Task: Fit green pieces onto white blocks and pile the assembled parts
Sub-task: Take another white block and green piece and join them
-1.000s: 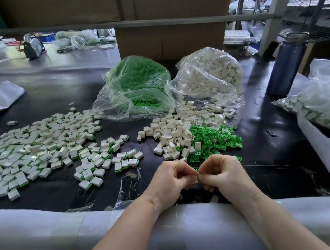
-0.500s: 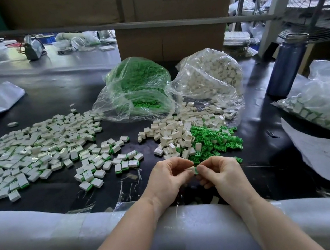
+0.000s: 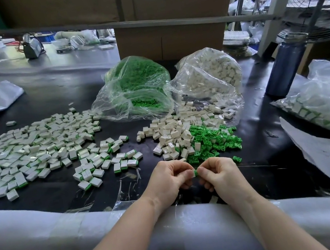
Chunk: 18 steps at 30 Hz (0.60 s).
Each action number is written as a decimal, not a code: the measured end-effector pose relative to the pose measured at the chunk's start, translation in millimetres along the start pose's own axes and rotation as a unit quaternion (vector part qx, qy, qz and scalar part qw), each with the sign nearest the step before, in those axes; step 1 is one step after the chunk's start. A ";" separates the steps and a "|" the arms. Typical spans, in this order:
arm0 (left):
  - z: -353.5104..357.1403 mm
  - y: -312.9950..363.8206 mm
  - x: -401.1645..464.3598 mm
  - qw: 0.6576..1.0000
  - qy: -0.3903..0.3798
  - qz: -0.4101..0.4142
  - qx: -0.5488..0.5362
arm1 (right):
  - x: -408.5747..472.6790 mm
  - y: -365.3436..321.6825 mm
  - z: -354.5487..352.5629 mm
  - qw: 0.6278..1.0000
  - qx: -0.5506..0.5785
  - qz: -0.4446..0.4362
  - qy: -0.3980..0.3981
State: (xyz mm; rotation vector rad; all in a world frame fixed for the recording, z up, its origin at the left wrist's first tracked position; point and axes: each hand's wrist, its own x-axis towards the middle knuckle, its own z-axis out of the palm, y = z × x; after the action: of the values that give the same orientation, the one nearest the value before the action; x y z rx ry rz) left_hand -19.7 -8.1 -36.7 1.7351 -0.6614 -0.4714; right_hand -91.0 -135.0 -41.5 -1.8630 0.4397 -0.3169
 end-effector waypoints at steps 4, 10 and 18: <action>-1.1 -0.9 0.4 1.000 -0.011 0.000 0.027 | 0.0 0.4 -1.6 1.000 -0.016 0.002 -0.017; 0.2 -3.2 1.5 0.998 -0.019 0.014 0.061 | -0.1 -0.2 -1.3 0.998 -0.048 -0.008 -0.028; 4.0 -4.2 2.1 0.998 0.022 0.033 0.056 | -1.8 -3.3 0.7 0.999 0.024 -0.018 0.022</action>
State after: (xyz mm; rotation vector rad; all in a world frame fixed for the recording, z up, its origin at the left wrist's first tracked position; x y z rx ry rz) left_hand -19.8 -11.7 -41.7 1.8175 -0.7232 -0.3550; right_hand -91.8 -132.6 -38.5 -1.8217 0.4254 -0.3897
